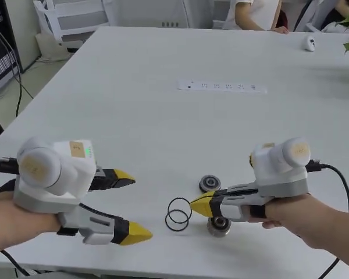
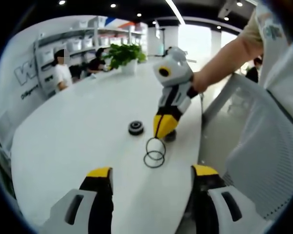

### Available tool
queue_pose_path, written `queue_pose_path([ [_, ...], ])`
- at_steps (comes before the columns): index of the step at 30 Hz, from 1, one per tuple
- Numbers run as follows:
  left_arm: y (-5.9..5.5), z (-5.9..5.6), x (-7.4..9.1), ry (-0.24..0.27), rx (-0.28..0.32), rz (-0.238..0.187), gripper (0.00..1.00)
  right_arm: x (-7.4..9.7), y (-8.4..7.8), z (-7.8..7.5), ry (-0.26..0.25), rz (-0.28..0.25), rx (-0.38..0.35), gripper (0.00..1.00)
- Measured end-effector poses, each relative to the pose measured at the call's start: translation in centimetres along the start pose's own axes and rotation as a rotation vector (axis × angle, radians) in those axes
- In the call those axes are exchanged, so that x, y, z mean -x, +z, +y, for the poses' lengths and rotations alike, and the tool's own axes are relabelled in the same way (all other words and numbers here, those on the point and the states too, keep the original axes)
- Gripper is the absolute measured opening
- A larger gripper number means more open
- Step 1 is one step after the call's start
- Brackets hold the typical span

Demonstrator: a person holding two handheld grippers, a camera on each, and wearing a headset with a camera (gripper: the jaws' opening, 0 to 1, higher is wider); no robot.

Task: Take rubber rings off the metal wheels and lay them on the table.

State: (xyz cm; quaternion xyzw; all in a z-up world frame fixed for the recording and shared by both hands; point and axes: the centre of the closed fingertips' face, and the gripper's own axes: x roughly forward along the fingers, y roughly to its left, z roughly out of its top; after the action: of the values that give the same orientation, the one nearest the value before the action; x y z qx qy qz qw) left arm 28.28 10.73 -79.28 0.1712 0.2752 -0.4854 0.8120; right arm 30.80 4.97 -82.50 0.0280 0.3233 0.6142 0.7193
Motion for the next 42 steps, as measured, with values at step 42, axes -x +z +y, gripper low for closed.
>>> queue_pose_path([
  [42, -1.5, -0.3, 0.3, -0.007, 0.028, 0.034, 0.67, -1.5, -2.1, -1.7, -0.072, 0.092, 0.047, 0.0],
])
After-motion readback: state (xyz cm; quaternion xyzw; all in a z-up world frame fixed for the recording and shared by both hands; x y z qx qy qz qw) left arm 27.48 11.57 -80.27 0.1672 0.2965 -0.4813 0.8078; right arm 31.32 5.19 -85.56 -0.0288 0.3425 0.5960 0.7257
